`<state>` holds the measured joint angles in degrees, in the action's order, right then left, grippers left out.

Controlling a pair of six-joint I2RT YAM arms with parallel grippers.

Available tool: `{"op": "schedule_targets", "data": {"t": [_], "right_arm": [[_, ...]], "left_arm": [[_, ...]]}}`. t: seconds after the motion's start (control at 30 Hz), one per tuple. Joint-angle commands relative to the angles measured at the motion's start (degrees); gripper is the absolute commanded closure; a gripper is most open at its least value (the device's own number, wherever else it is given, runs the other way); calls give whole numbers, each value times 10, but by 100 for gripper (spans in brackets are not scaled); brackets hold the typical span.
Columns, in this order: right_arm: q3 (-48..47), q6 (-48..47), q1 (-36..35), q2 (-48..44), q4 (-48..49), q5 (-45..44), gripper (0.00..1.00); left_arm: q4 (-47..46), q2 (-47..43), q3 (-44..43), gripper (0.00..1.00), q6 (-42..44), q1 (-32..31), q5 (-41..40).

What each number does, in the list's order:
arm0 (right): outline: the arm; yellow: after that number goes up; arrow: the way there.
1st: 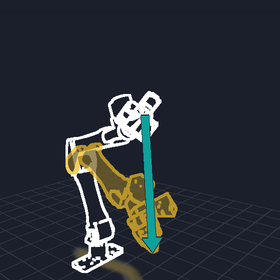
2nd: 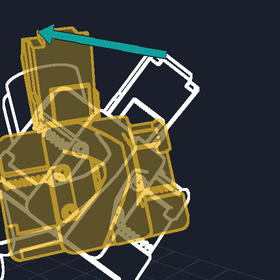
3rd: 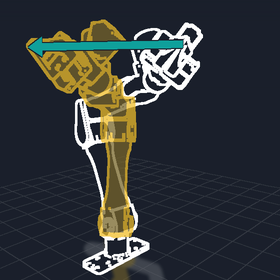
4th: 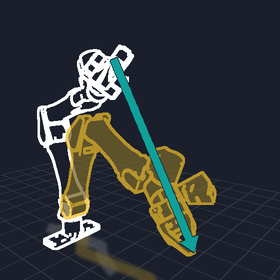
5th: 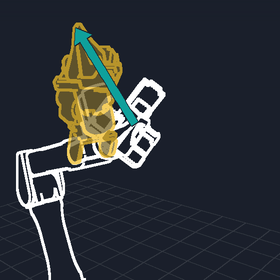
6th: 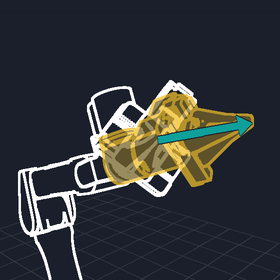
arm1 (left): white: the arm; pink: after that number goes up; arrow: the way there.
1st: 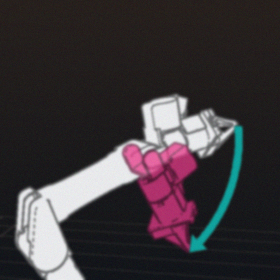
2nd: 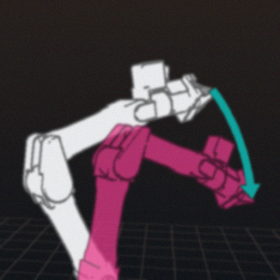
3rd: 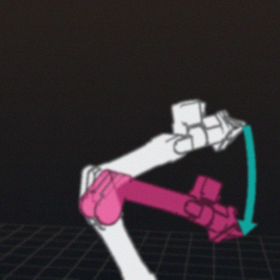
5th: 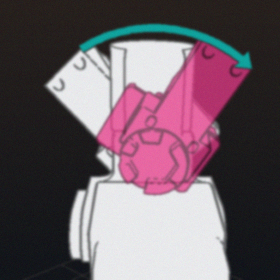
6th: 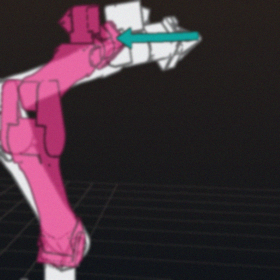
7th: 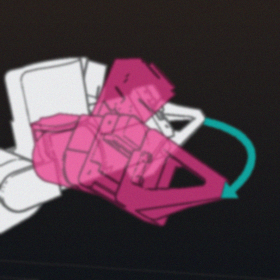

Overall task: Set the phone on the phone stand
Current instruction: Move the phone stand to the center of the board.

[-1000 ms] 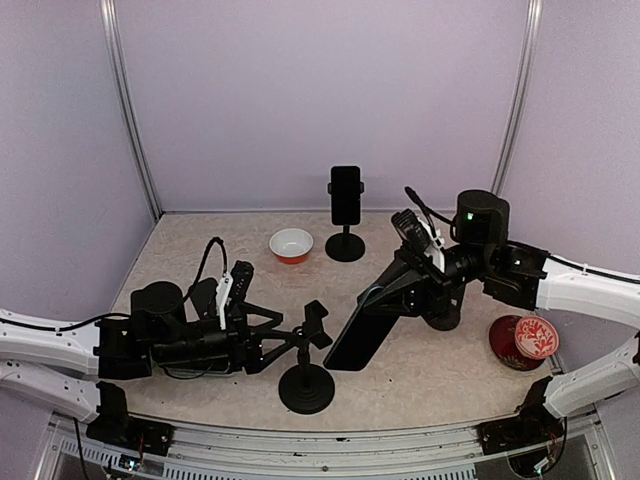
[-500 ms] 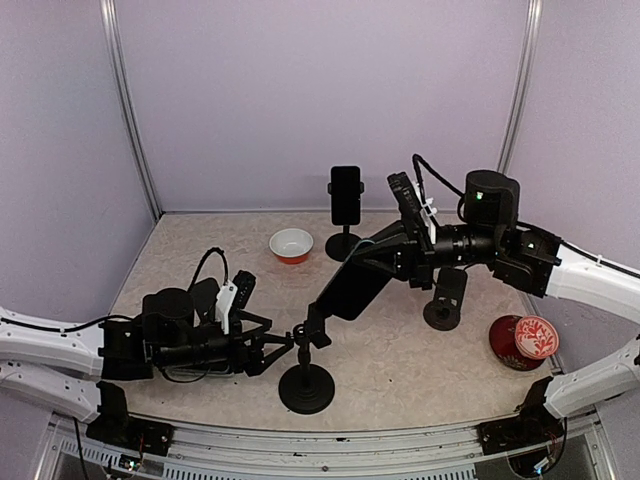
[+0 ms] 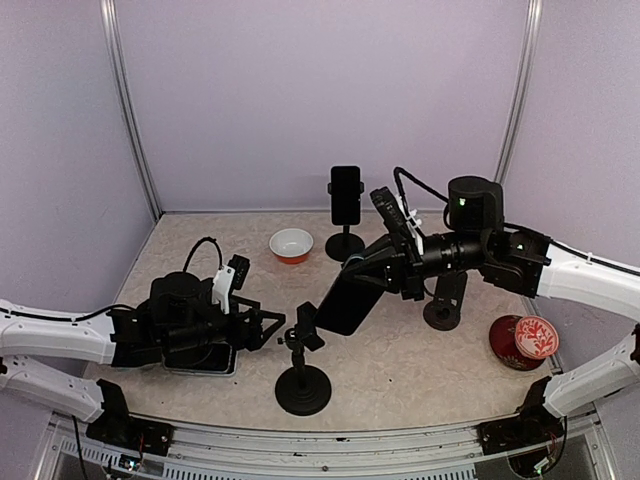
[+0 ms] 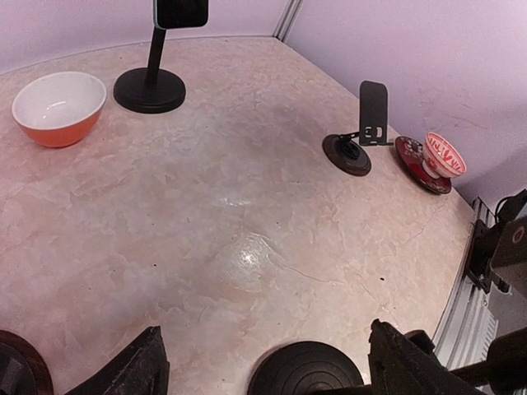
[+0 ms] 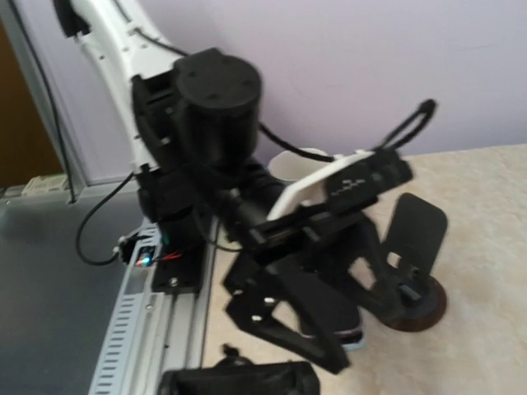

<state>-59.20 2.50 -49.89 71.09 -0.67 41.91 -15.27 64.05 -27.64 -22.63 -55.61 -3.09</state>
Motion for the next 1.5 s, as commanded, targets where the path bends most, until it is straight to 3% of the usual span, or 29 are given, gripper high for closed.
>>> {"op": "schedule_targets", "data": {"t": [0.0, 0.37, 0.67, 0.77, 1.1, 1.27, 1.47], "right_arm": [[-26, -19, -37, 0, -15, 15, 100], [-20, -23, -78, -7, -18, 10, 100], [-47, -1, -106, 23, 12, 35, 100], [-54, 1, -114, 34, 20, 33, 100], [-101, 17, -156, 87, 29, -3, 100], [-134, 0, -168, 80, -16, -1, 100], [-170, -59, -166, 19, -135, -43, 100]], "left_arm": [[-17, 4, -19, 19, 13, 11, 2], [-10, -8, -14, 19, -3, 13, -20], [44, -122, -6, 11, -55, -5, -120], [91, -156, -11, 2, -68, -38, -171], [179, -168, -43, 1, -134, -208, -290], [191, -137, -59, 1, -164, -284, -311], [254, -101, -102, 1, -212, -352, -383]]}}
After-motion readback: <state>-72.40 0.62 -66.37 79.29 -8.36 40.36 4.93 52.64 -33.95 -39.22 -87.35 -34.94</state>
